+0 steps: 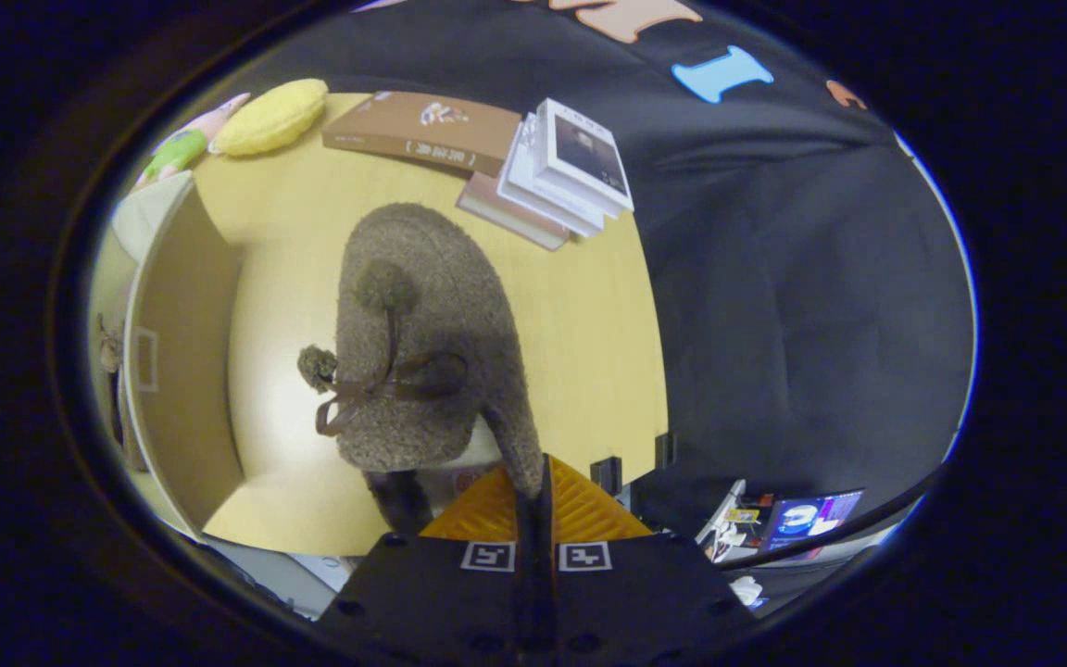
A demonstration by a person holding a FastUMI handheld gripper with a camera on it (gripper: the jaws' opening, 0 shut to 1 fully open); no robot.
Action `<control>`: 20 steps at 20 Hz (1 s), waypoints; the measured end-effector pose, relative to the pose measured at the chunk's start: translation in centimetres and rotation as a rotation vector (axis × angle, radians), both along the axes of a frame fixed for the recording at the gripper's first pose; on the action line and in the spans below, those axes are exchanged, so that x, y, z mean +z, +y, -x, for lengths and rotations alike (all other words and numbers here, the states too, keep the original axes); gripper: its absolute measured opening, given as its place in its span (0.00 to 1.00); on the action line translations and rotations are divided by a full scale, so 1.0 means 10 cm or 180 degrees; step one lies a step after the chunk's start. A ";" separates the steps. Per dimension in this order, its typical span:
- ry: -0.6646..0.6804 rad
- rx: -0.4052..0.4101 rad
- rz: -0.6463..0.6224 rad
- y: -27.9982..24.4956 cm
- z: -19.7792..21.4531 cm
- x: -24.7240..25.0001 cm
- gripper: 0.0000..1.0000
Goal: Open the storage box then place both shoes into the box .Put the left shoe in first, then the right shoe, with the right side of both shoes facing outward in a uniform manner.
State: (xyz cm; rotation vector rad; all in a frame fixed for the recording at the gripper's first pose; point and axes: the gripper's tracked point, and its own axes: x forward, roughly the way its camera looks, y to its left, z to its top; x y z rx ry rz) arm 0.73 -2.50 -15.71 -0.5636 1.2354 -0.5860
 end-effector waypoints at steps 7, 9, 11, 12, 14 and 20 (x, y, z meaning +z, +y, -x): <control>-0.0274 0.0442 0.0029 1.05 -0.18 0.46 0.03; -0.0291 0.0574 -0.0058 1.35 -0.24 0.47 0.03; -0.0323 0.0598 -0.0198 1.62 -0.26 0.40 0.03; -0.0332 0.0561 -0.0266 1.74 -0.26 0.35 0.03; -0.0278 0.0478 -0.0411 1.97 -0.26 0.21 0.03; -0.0046 0.0010 -0.0888 2.47 -0.29 -0.27 0.03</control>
